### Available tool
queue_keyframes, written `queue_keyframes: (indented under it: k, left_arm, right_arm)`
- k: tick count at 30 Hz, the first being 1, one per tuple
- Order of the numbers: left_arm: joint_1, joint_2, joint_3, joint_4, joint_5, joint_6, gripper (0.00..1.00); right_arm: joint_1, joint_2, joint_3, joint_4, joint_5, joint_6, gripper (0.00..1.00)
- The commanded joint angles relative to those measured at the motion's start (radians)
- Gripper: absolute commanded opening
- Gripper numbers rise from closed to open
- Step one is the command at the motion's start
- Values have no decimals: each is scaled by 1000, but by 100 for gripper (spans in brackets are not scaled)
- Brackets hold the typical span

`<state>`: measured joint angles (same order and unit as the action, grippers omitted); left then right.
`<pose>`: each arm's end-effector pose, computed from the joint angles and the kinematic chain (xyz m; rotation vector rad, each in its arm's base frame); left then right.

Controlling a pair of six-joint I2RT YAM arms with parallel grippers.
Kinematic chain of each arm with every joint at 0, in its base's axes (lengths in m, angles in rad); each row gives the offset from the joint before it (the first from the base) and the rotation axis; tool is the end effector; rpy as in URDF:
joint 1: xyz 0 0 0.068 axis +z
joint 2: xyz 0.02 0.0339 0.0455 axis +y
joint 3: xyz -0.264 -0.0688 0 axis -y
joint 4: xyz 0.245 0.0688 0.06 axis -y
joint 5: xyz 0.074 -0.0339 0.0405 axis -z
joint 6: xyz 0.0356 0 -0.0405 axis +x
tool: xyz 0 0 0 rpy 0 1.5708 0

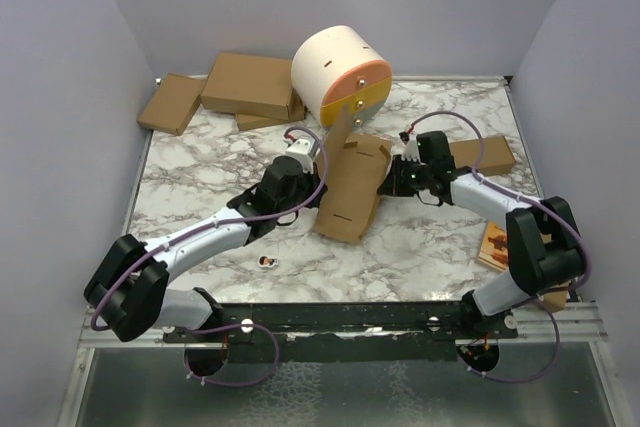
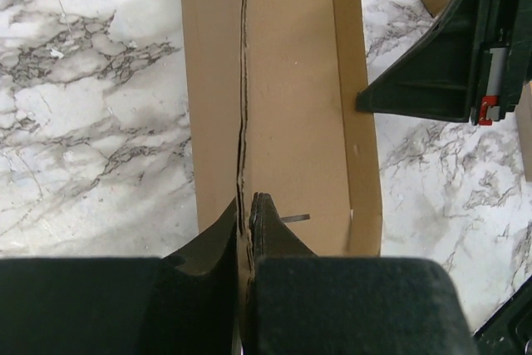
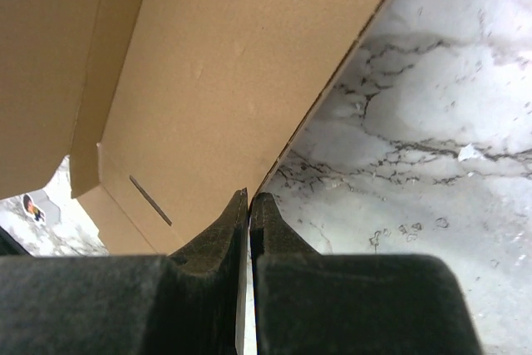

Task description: Fold the paper box

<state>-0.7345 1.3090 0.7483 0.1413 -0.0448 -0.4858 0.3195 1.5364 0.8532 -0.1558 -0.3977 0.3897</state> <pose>0.2171 -0.1939 0.2444 0.2266 2.0549 -0.7308 0.2902 0.1105 0.1897 -0.1041 2.4786 0.7965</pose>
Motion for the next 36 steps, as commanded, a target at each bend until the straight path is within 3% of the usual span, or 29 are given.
queue_keyframes:
  k: [1,9,17,23,36]
  left_arm:
    - [-23,11,-18,22,113,-50,0]
    - [-23,43,-13,51,154,-41,0]
    - [-23,56,-16,45,184,-39,0]
    - [-23,41,-29,41,178,-40,0]
    - [-23,40,-20,18,187,-23,0]
  right_arm:
    - [56,47,-12,74,-45,-4,1]
    - [100,79,-25,106,-24,-2,1]
    - [108,98,-34,140,-62,7,7]
    - [108,95,-43,154,-117,18,20]
    - [108,107,-43,159,-139,3,25]
